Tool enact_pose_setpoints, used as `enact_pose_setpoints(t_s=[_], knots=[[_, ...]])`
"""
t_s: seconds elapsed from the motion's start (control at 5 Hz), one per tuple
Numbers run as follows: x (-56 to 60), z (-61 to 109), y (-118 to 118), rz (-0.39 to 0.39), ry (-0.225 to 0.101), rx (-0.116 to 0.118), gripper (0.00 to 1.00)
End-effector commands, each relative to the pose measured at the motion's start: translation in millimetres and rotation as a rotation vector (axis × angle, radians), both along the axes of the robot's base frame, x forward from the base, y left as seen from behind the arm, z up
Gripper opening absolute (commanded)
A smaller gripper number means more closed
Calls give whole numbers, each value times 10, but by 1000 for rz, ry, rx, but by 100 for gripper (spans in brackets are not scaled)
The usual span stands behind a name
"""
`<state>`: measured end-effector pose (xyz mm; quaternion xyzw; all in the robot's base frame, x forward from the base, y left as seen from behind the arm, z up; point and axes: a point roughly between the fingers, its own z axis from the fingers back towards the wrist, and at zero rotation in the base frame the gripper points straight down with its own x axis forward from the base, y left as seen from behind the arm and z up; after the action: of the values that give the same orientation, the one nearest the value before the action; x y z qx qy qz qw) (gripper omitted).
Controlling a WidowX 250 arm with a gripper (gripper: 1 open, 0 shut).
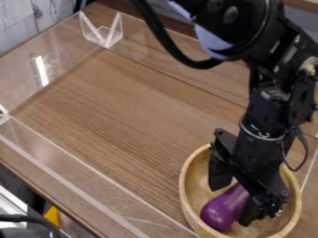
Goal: Remove the purple eggplant from inside the brown bowl and put it on the table
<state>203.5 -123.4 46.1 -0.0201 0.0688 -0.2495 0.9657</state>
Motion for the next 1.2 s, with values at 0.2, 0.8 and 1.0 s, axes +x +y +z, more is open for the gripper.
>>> enact_pose_setpoints(t_s=[0.2, 0.8, 1.0], knots=[[18, -33, -13, -27, -30, 5, 100], [13, -22, 9, -24, -35, 8, 0], [7, 60, 26, -21, -41, 2, 0]])
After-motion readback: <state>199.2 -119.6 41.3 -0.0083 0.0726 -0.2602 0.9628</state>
